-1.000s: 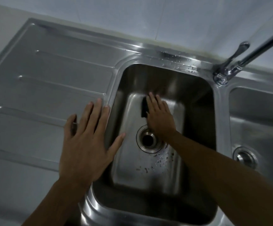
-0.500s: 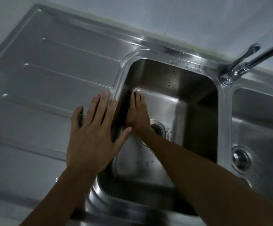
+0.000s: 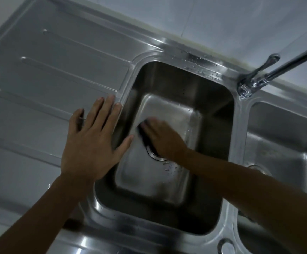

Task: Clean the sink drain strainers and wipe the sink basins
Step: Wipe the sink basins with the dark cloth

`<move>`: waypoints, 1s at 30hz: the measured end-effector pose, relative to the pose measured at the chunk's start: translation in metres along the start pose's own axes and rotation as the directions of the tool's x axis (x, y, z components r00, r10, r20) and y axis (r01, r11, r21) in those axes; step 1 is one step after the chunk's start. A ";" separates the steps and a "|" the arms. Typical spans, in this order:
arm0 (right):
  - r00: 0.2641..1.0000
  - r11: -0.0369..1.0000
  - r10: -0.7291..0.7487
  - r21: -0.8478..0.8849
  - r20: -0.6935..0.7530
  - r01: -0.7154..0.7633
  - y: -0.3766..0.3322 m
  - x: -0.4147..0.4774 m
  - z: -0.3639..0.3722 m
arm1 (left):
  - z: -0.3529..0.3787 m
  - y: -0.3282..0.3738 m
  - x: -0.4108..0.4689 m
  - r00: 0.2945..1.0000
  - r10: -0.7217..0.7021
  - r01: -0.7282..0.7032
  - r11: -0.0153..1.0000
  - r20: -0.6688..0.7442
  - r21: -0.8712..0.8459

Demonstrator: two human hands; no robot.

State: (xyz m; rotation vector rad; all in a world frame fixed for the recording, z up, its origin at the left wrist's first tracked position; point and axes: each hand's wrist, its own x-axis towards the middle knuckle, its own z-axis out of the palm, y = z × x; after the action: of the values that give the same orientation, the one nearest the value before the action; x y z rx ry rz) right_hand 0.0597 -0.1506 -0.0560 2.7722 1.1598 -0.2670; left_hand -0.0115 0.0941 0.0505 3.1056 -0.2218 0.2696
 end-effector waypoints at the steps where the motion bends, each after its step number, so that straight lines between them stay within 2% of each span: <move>1: 0.964 0.965 0.258 0.036 0.057 -0.260 0.011 0.002 -0.007 | 0.000 0.000 0.000 1.000 -0.001 0.001 1.000 -0.006 -0.001; 2: 0.872 0.876 0.467 0.061 0.142 -0.479 0.023 -0.001 -0.013 | 0.000 0.000 0.000 1.000 -0.002 0.002 1.000 -0.007 -0.001; 3: 0.764 0.772 0.606 0.070 0.221 -0.632 0.034 -0.007 -0.018 | 0.000 0.000 0.000 1.000 -0.004 0.004 1.000 -0.002 0.000; 4: 0.687 0.702 0.672 0.056 0.275 -0.710 0.041 -0.017 -0.022 | -0.001 0.000 0.000 1.000 -0.002 0.002 1.000 0.008 -0.001; 6: 0.632 0.701 0.675 -0.064 0.382 -0.710 0.032 -0.038 -0.029 | -0.004 0.002 0.002 0.999 -0.006 0.006 1.000 0.032 -0.016; 8: 0.622 0.752 0.613 -0.121 0.487 -0.648 -0.004 -0.061 -0.028 | -0.007 0.002 0.002 0.999 -0.010 0.012 0.999 0.053 -0.032; 9: 0.647 0.802 0.541 -0.098 0.537 -0.590 -0.023 -0.075 -0.024 | -0.007 0.003 0.002 0.998 -0.008 0.010 0.999 0.054 -0.036; 10: 0.718 0.871 0.422 -0.027 0.554 -0.491 -0.043 -0.088 -0.020 | -0.008 0.002 0.001 0.999 -0.008 0.010 0.999 0.053 -0.033; 11: 0.827 0.946 0.243 0.065 0.508 -0.318 -0.061 -0.099 -0.014 | -0.007 0.002 0.000 0.999 -0.008 0.010 1.000 0.048 -0.026; 12: 0.916 0.984 0.024 0.154 0.401 -0.094 -0.073 -0.106 -0.008 | -0.006 0.002 0.000 0.999 -0.009 0.010 1.000 0.036 -0.019; 13: 0.940 0.971 -0.190 0.193 0.283 0.138 -0.078 -0.104 -0.001 | -0.006 0.001 -0.001 1.000 -0.011 0.011 1.000 0.022 -0.012; 14: 0.926 0.934 -0.333 0.199 0.179 0.298 -0.081 -0.094 0.006 | -0.005 0.001 -0.001 1.000 -0.011 0.011 1.000 0.018 -0.008; 15: 0.915 0.910 -0.389 0.196 0.104 0.365 -0.085 -0.079 0.011 | -0.005 0.002 0.000 1.000 -0.006 0.006 1.000 0.025 -0.007; 16: 0.930 0.918 -0.365 0.189 0.053 0.350 -0.090 -0.061 0.015 | -0.004 0.001 0.000 0.999 0.000 0.000 1.000 0.033 -0.006; 17: 0.962 0.943 -0.273 0.206 0.024 0.263 -0.093 -0.042 0.015 | -0.004 0.001 0.001 0.999 0.004 -0.004 1.000 0.034 -0.008; 19: 0.999 0.963 0.046 0.266 -0.026 -0.037 -0.089 -0.009 0.015 | -0.003 0.000 0.000 1.000 0.004 -0.004 1.000 0.028 -0.015; 21: 0.939 0.915 0.343 0.238 -0.030 -0.326 -0.057 0.005 0.014 | -0.003 0.000 -0.001 0.999 0.001 -0.001 1.000 0.033 -0.008; 24: 0.751 0.739 0.653 0.135 0.100 -0.660 0.000 -0.015 0.012 | -0.005 0.000 0.000 0.999 -0.002 0.002 1.000 0.053 -0.013; 25: 0.678 0.666 0.718 0.125 0.159 -0.735 0.011 -0.027 0.011 | -0.006 0.001 0.000 0.998 -0.001 0.002 1.000 0.059 -0.015; 26: 0.635 0.620 0.746 0.139 0.200 -0.772 0.015 -0.038 0.012 | -0.008 0.001 0.000 0.998 -0.003 0.004 1.000 0.068 -0.015; 30: 0.652 0.571 0.719 0.331 0.240 -0.751 -0.012 -0.044 0.005 | -0.011 0.002 0.000 0.994 -0.009 0.009 1.000 0.108 0.003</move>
State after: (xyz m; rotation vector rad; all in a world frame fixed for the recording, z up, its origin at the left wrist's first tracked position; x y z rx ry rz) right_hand 0.0202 -0.1738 -0.0519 3.2516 -0.2047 -0.5547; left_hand -0.0133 0.0921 0.0616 3.1256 -0.2096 0.1022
